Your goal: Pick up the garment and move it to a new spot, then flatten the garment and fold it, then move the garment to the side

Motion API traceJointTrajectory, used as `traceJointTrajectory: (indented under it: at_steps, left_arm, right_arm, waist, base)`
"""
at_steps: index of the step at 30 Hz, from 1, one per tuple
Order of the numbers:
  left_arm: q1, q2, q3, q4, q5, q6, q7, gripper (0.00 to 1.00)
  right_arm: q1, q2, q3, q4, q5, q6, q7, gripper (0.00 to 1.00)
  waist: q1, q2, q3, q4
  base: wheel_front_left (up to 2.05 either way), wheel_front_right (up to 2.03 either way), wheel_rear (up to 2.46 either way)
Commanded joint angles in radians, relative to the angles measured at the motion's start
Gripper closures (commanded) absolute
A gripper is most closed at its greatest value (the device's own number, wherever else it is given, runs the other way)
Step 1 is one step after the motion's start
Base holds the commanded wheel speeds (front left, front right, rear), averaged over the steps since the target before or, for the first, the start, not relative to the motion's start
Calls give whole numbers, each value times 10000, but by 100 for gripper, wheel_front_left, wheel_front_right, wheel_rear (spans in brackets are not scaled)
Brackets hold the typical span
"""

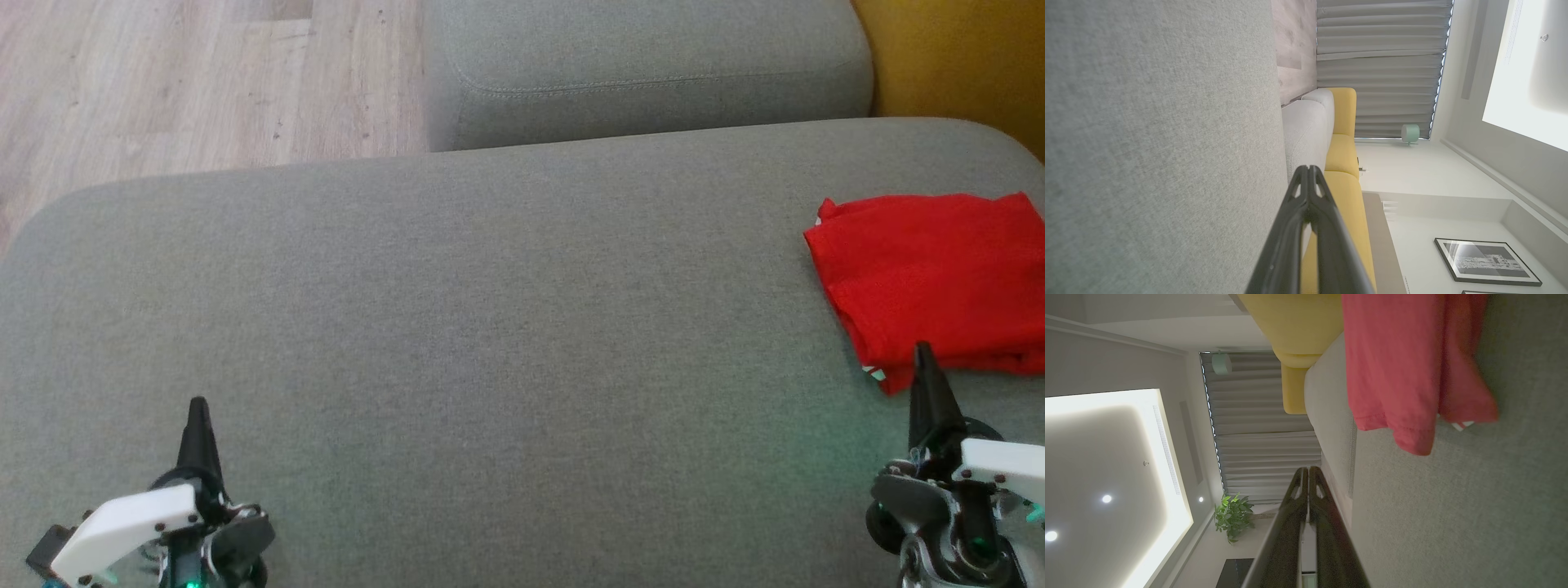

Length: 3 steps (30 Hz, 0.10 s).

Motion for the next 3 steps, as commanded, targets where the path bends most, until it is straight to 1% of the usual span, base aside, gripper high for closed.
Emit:
traceJointTrajectory:
  at_steps: [1, 3]
  left_arm:
    - [-479, 74, 344, -279, 65, -67, 52, 100]
    - [-479, 71, 349, -279, 68, -67, 56, 100]
  right_arm:
    - [-481, -43, 192, -315, 25, 67, 73, 100]
    - [-481, -41, 190, -315, 23, 67, 74, 100]
  waist:
    - [0, 0, 0, 0]
    - [0, 0, 0, 0]
  base:
    - [0, 0, 0]
    - [0, 0, 0]
